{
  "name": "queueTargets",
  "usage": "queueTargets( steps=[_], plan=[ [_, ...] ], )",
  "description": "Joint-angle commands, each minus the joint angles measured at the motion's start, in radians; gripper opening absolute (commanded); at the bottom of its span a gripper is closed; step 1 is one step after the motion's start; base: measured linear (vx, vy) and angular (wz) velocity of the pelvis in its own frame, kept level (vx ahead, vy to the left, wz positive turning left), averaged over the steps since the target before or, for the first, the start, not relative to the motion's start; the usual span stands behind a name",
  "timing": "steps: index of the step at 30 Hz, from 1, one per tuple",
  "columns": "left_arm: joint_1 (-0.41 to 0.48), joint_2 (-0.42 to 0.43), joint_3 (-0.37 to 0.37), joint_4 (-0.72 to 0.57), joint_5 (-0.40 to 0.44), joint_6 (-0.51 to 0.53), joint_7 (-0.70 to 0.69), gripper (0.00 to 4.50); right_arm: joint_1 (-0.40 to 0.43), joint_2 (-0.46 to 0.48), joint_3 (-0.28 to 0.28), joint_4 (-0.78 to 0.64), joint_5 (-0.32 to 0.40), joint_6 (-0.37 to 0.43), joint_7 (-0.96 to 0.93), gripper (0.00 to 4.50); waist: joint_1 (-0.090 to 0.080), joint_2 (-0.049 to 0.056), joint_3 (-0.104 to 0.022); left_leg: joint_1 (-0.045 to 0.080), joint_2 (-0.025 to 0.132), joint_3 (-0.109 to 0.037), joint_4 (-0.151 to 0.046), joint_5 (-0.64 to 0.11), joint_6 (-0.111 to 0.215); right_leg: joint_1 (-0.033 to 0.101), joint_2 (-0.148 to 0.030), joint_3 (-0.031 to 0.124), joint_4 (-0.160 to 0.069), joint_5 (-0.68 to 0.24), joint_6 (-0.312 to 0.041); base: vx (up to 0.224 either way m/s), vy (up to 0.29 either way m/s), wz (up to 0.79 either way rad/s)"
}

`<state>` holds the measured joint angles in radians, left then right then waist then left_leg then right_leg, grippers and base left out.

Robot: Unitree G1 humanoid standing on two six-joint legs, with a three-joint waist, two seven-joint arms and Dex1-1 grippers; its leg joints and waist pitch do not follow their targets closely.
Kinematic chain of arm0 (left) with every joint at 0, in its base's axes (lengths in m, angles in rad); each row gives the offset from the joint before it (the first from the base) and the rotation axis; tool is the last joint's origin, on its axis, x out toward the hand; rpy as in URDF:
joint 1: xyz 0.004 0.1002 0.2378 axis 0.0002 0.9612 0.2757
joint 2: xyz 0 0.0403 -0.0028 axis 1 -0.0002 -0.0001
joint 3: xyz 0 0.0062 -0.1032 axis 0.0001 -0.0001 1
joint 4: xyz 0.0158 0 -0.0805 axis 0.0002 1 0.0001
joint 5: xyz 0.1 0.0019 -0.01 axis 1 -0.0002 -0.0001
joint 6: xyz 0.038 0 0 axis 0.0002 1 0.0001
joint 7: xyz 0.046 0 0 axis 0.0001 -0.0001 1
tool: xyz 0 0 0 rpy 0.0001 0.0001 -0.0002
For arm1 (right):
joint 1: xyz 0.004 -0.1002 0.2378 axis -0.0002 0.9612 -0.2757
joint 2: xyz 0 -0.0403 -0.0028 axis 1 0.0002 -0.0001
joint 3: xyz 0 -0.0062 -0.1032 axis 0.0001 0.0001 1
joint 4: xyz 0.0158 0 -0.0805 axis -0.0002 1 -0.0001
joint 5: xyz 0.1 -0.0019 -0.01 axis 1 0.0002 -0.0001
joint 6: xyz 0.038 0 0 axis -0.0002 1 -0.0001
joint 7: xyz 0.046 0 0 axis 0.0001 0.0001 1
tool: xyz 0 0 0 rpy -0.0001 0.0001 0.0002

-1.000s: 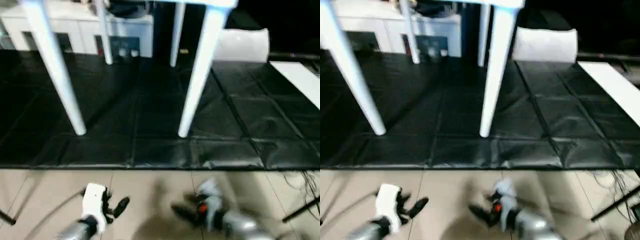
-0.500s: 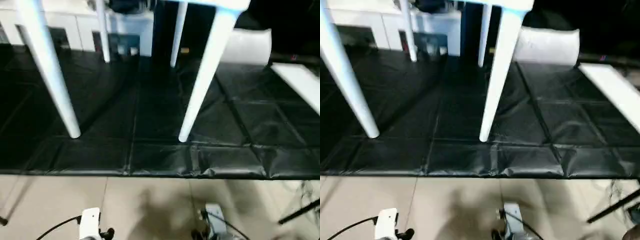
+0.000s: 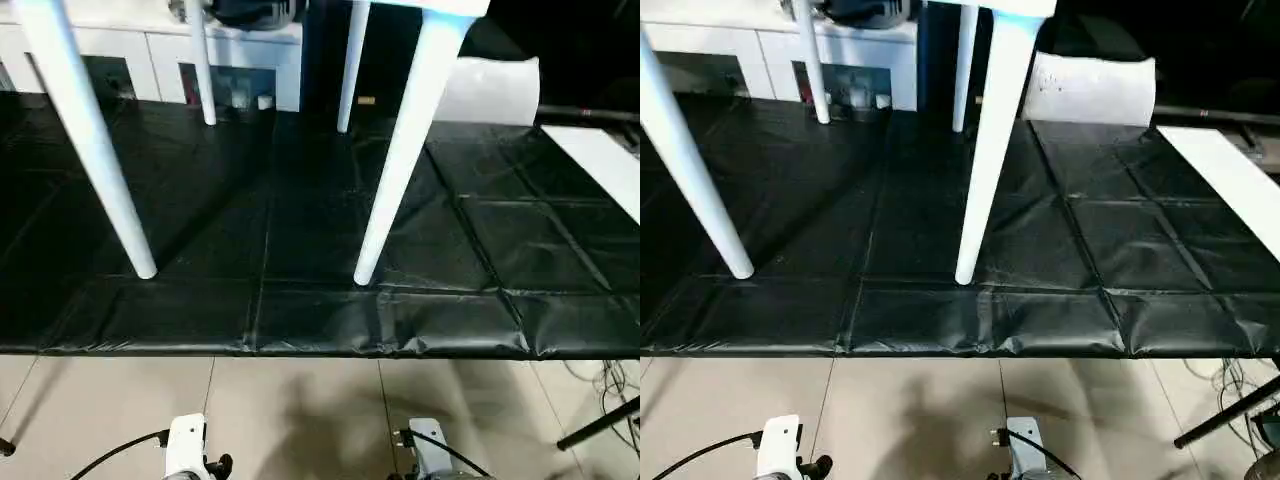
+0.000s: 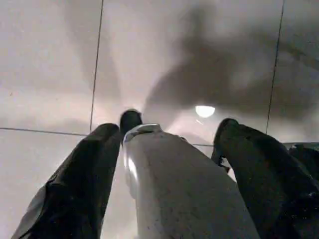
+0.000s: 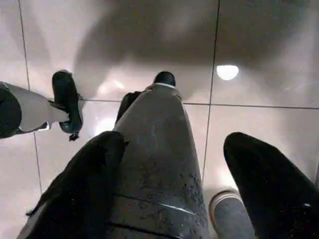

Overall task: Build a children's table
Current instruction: Flip table

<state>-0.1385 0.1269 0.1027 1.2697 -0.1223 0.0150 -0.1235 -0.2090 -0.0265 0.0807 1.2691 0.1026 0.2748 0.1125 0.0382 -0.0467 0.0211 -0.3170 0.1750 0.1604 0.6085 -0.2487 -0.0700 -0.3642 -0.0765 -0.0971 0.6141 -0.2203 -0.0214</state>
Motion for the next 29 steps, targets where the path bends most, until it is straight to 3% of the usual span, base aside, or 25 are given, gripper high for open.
queueTargets(
  steps=[1, 9, 17, 29],
  plan=[
    [0.008, -0.013, -0.002, 0.022, 0.007, 0.012, 0.005, 3.63, 0.005, -0.001, -0.005, 0.018, -0.005, 0.014, -0.004, 3.59, 0.003, 0.01, -0.018, -0.016, 0.075, -0.028, -0.097, -0.251, 0.008, 0.024, -0.105, 0.076, -0.096, -0.296, -0.172, 0.0, 0.0, 0.0],
    [0.008, -0.013, -0.002, 0.022, 0.007, 0.012, 0.005, 3.63, 0.005, -0.001, -0.005, 0.018, -0.005, 0.014, -0.004, 3.59, 0.005, 0.008, -0.024, -0.018, 0.075, -0.022, -0.095, -0.179, 0.033, 0.029, -0.103, 0.074, -0.085, -0.196, -0.197, 0.0, 0.0, 0.0],
    [0.008, -0.013, -0.002, 0.022, 0.007, 0.012, 0.005, 3.63, 0.005, -0.001, -0.005, 0.018, -0.005, 0.014, -0.004, 3.59, 0.004, 0.008, -0.02, -0.016, 0.076, -0.023, -0.098, -0.224, 0.023, 0.025, -0.105, 0.075, -0.095, -0.268, -0.184, 0.0, 0.0, 0.0],
    [0.008, -0.013, -0.002, 0.022, 0.007, 0.012, 0.005, 3.63, 0.005, -0.001, -0.005, 0.018, -0.005, 0.014, -0.004, 3.59, 0.003, 0.009, -0.018, -0.016, 0.077, -0.023, -0.101, -0.23, 0.022, 0.022, -0.104, 0.076, -0.096, -0.268, -0.183, 0.0, 0.0, 0.0]
  ],
)
